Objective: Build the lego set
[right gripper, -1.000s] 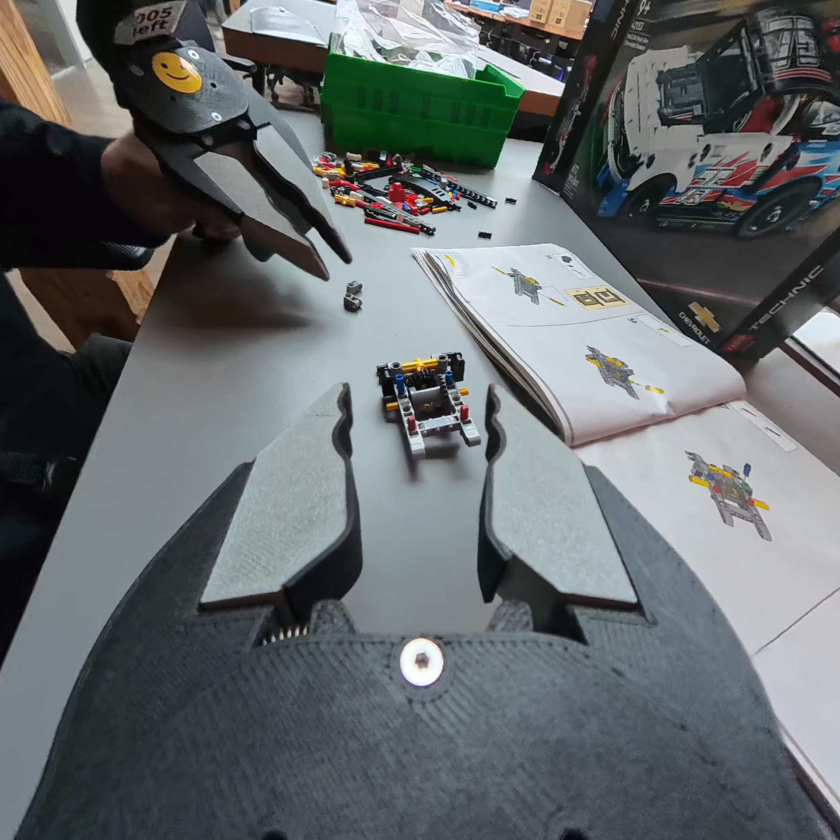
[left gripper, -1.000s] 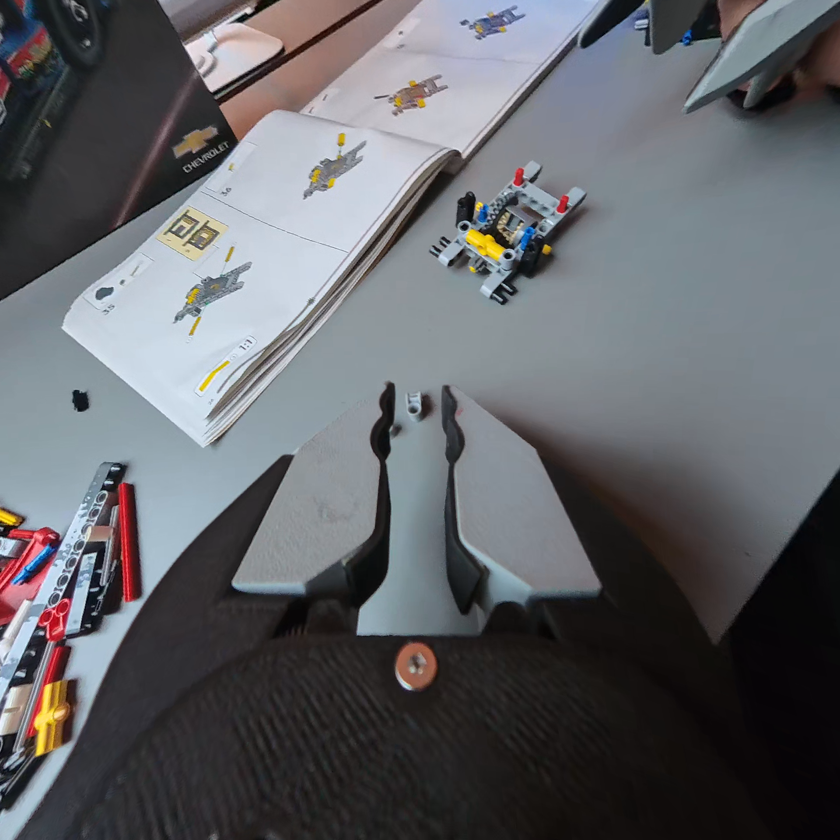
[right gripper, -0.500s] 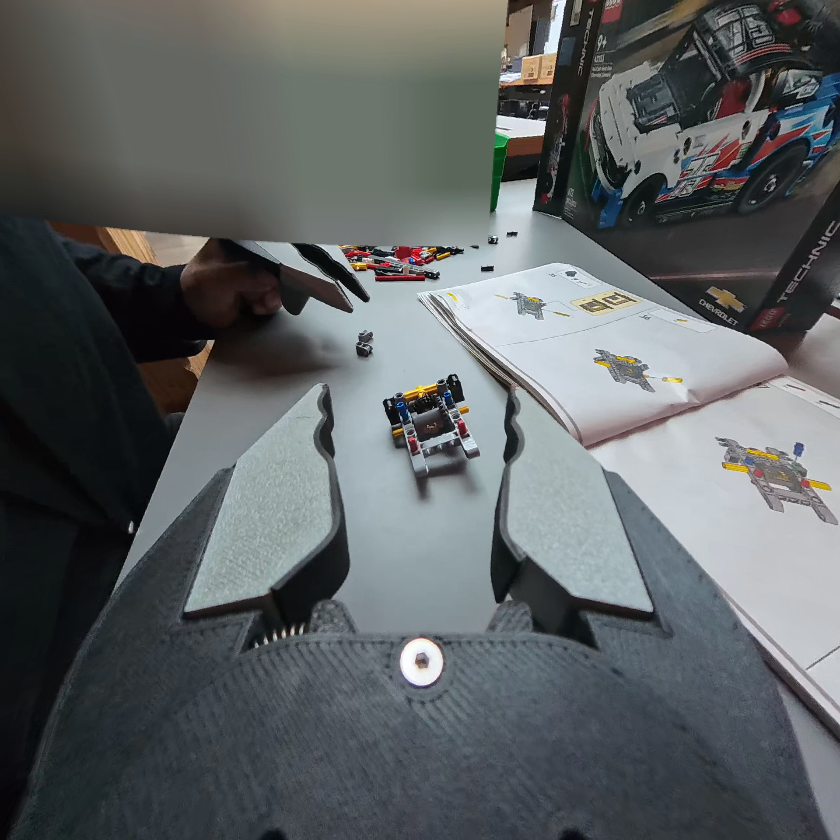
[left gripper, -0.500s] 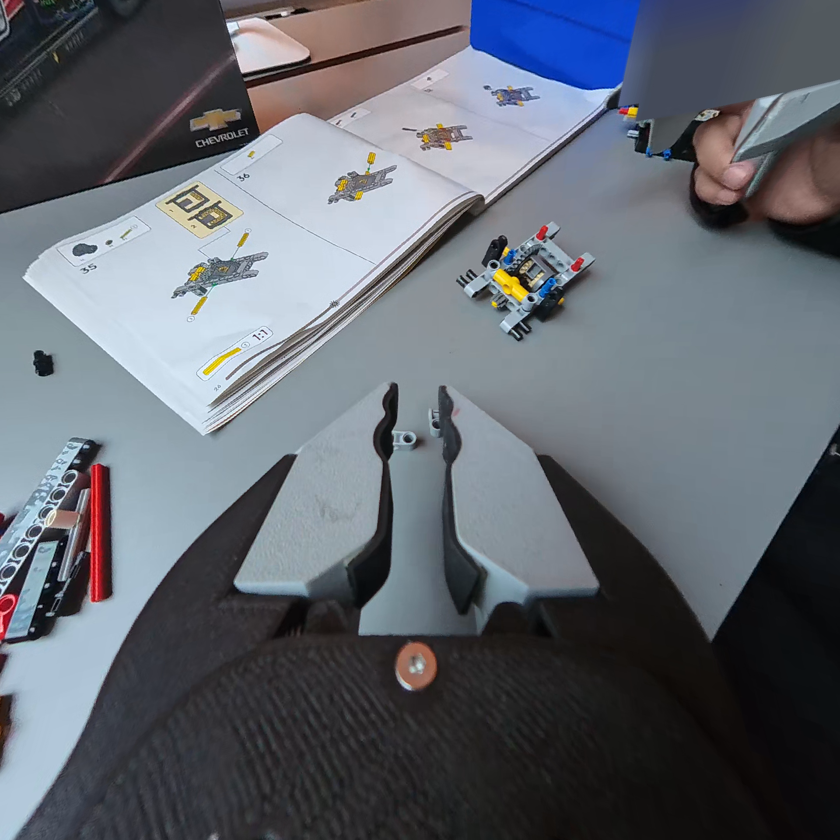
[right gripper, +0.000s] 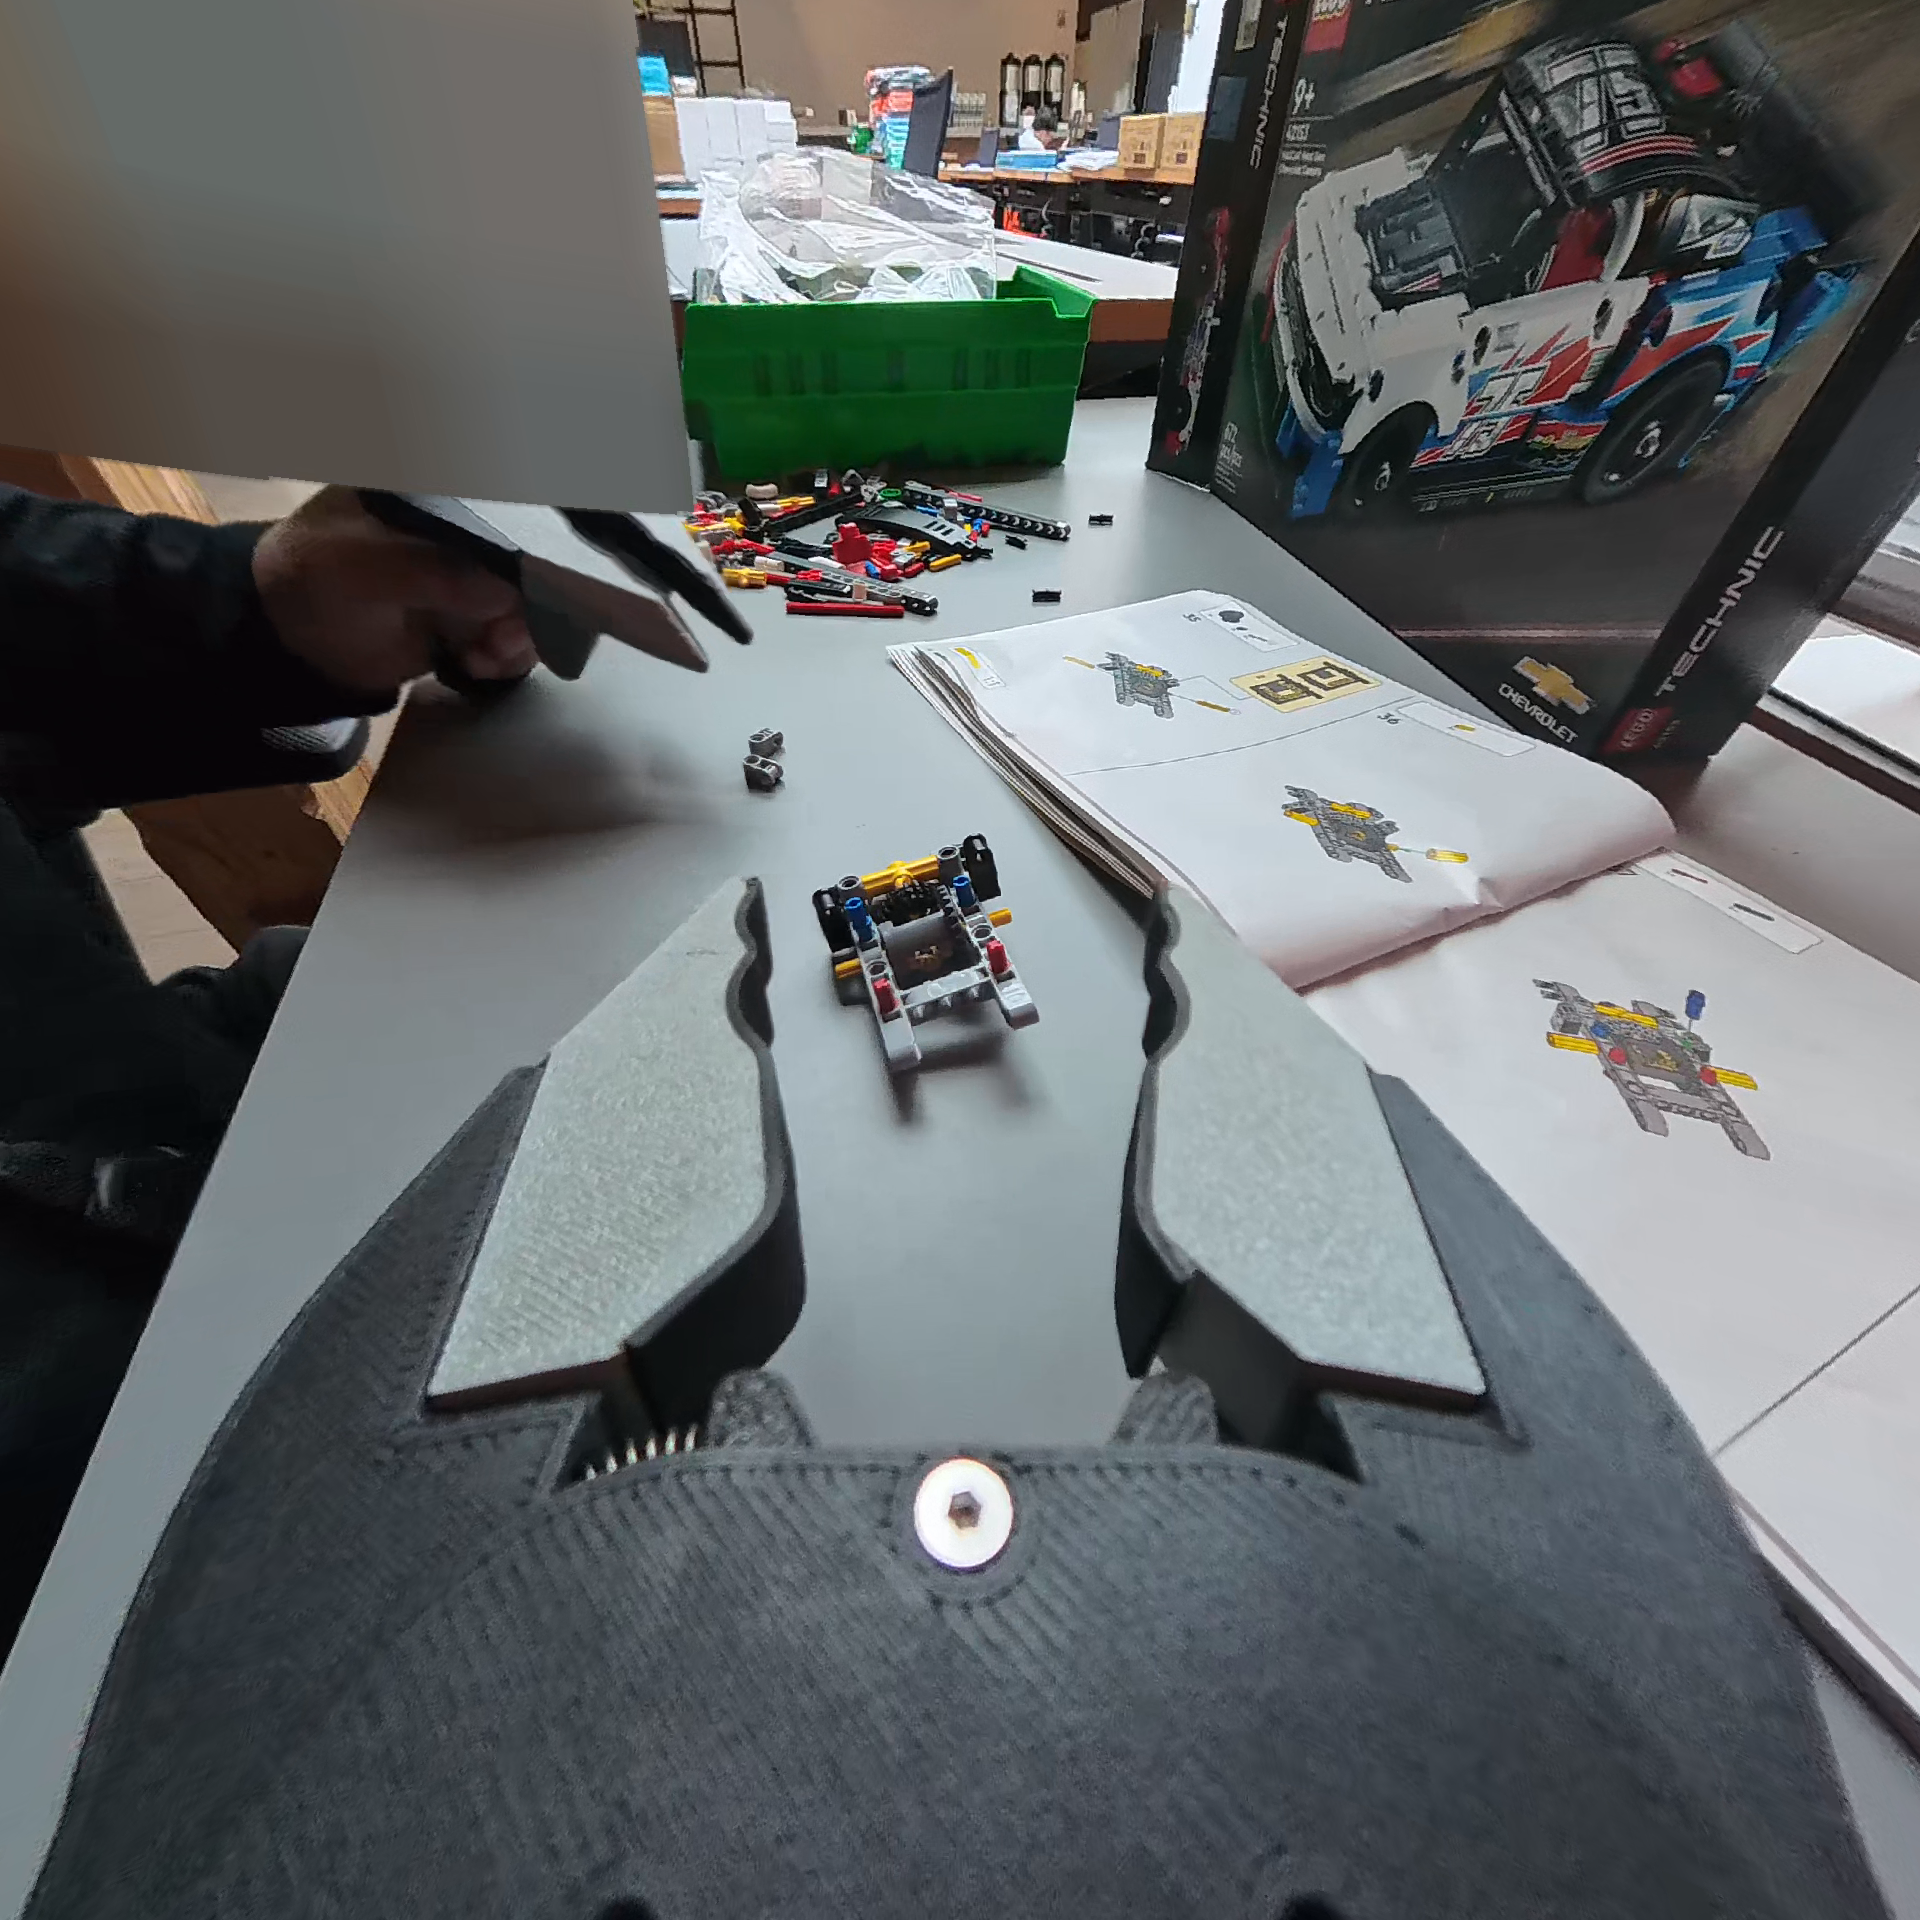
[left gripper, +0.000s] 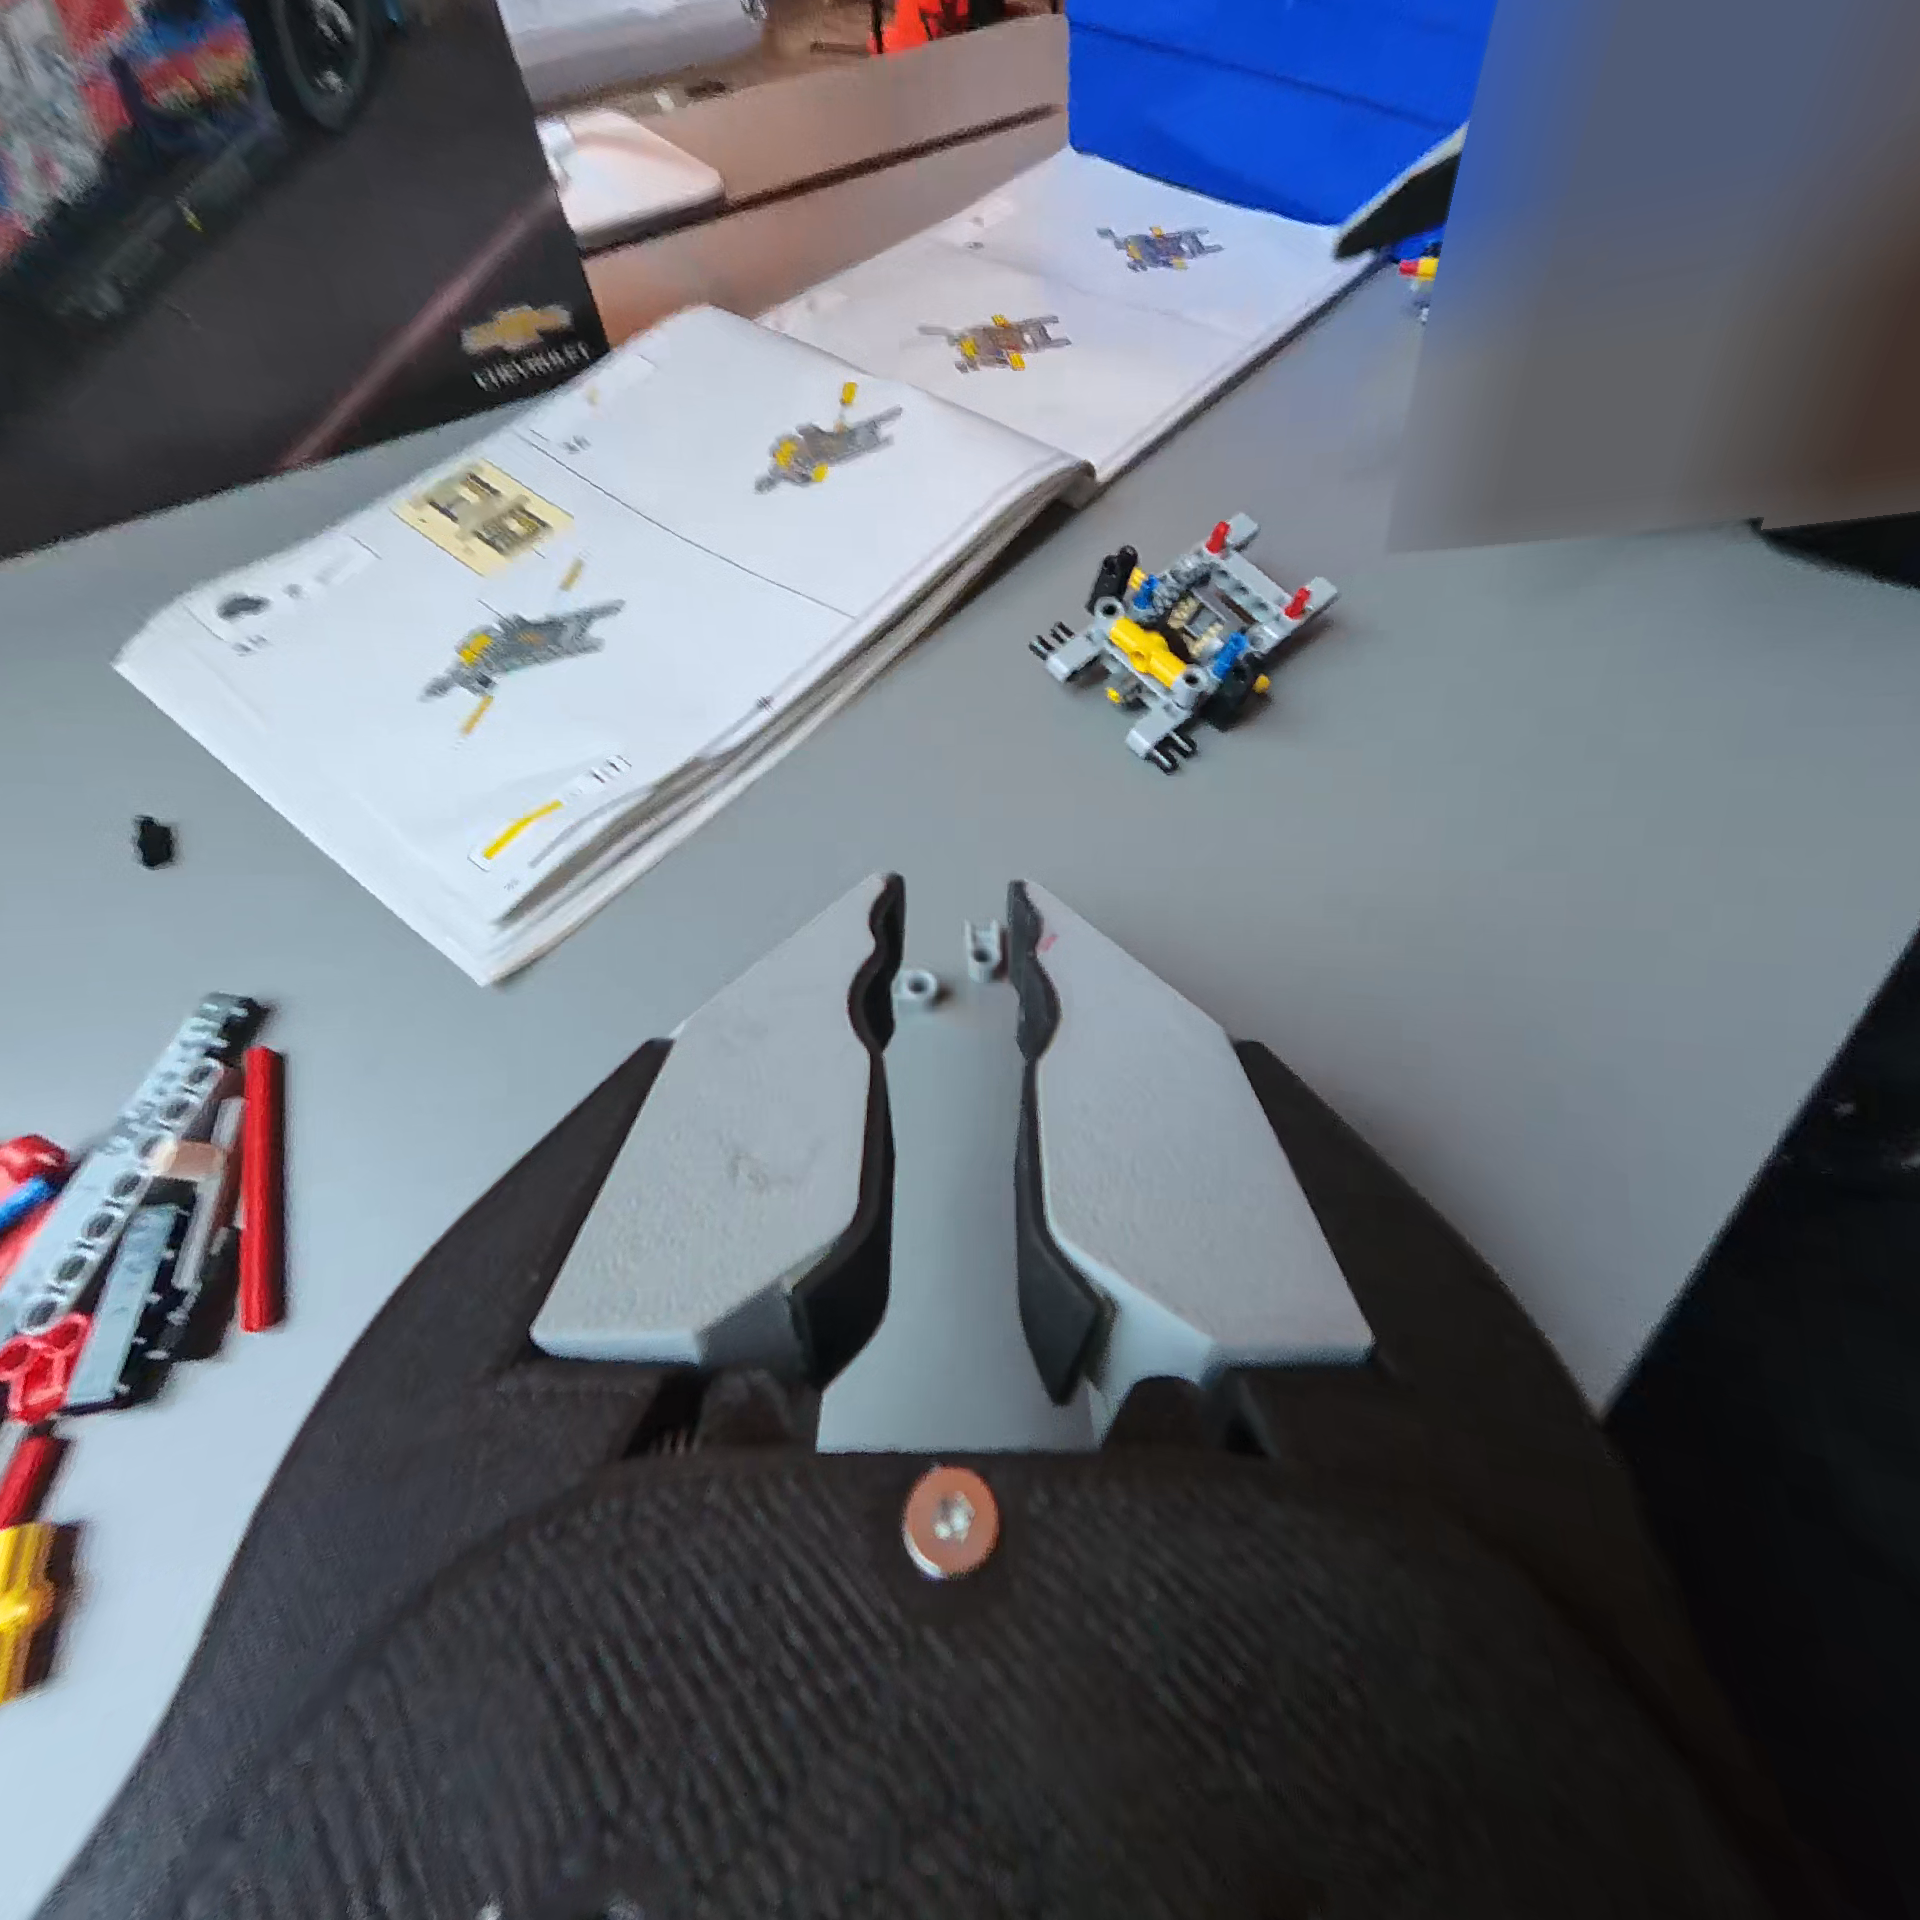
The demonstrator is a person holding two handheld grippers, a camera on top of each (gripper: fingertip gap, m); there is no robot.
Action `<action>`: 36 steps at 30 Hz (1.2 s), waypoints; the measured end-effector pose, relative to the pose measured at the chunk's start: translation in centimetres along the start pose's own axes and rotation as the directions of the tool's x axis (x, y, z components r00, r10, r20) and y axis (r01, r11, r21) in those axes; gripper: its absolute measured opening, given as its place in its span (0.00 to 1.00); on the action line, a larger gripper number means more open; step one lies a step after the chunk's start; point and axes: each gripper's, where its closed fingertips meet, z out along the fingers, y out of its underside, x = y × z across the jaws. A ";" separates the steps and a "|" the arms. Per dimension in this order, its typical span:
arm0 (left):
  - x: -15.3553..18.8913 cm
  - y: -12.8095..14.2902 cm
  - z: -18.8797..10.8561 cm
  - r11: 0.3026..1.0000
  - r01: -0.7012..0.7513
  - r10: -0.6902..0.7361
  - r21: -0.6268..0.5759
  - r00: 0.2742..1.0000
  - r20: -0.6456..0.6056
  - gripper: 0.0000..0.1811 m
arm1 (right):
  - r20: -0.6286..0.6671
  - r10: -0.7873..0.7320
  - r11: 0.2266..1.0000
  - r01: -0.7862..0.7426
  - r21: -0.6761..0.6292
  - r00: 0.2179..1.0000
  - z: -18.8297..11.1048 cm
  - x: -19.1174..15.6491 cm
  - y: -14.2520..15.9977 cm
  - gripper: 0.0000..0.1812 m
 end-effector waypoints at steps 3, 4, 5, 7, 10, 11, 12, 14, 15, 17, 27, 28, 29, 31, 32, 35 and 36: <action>0.5 1.0 -0.2 0.998 0.002 -0.003 -0.069 1.000 -0.014 0.10 | -0.023 -0.018 1.000 0.018 -0.007 1.000 0.0 0.3 0.1 0.37; 0.2 1.4 -0.1 0.995 -0.001 0.002 -0.096 1.000 0.009 0.10 | -0.026 -0.019 1.000 0.018 -0.009 0.999 0.1 0.4 0.1 0.37; 0.1 1.7 0.1 0.992 -0.003 0.005 -0.127 1.000 0.019 0.11 | -0.027 -0.019 1.000 0.018 -0.009 0.999 0.1 0.4 0.1 0.37; 0.9 1.8 0.6 0.989 -0.018 0.016 -0.150 1.000 -0.017 0.11 | -0.025 -0.020 1.000 0.020 -0.005 0.999 0.3 0.3 0.0 0.37; 1.1 2.0 1.5 0.977 -0.079 0.078 -0.200 0.997 -0.015 0.11 | -0.025 -0.037 0.999 0.036 -0.014 0.999 0.5 0.2 0.1 0.36; 1.0 2.2 1.8 0.971 -0.098 0.099 -0.218 0.995 -0.006 0.10 | -0.025 -0.045 0.999 0.044 -0.017 0.999 0.5 0.1 0.1 0.36; 0.9 2.4 2.2 0.964 -0.114 0.117 -0.239 0.993 -0.001 0.10 | -0.026 -0.053 0.998 0.053 -0.018 0.998 0.6 0.0 0.1 0.35; 0.7 3.3 2.8 0.950 -0.129 0.134 -0.286 0.991 0.000 0.07 | -0.030 -0.070 0.997 0.070 -0.018 0.997 0.6 -0.1 0.0 0.35; 0.9 3.5 3.1 0.948 -0.128 0.127 -0.292 0.992 -0.021 0.03 | -0.032 -0.077 0.997 0.076 -0.018 0.997 0.6 -0.2 0.0 0.35; 1.0 3.5 3.2 0.951 -0.104 0.097 -0.291 0.995 -0.037 0.03 | -0.041 -0.088 0.996 0.087 -0.021 0.995 0.6 -0.1 0.0 0.34; 3.0 2.1 5.7 0.926 -0.285 0.271 -0.246 0.958 -0.090 0.03 | -0.059 -0.131 0.991 0.128 -0.047 0.990 0.3 0.0 0.3 0.26; 3.3 1.7 6.0 0.923 -0.312 0.297 -0.227 0.950 -0.099 0.03 | -0.064 -0.156 0.987 0.152 -0.059 0.986 0.3 -0.1 0.5 0.22; 3.7 1.3 6.3 0.920 -0.337 0.321 -0.201 0.941 -0.108 0.03 | -0.071 -0.181 0.982 0.177 -0.064 0.981 0.2 -0.2 0.5 0.18; 4.0 0.2 6.7 0.918 -0.372 0.360 -0.140 0.927 -0.106 0.03 | -0.070 -0.212 0.976 0.208 -0.058 0.975 0.3 -0.6 0.5 0.16; 4.2 -0.4 6.8 0.919 -0.380 0.370 -0.106 0.923 -0.107 0.03 | -0.056 -0.212 0.976 0.208 -0.061 0.976 0.4 -0.9 0.7 0.16; 4.5 -1.5 7.2 0.928 -0.369 0.361 -0.048 0.923 -0.132 0.03 | -0.008 -0.172 0.983 0.171 -0.060 0.985 0.6 -1.2 0.8 0.20; 4.5 -1.5 7.4 0.931 -0.361 0.351 -0.052 0.926 -0.142 0.03 | 0.004 -0.152 0.987 0.152 -0.049 0.988 0.6 -1.2 0.6 0.20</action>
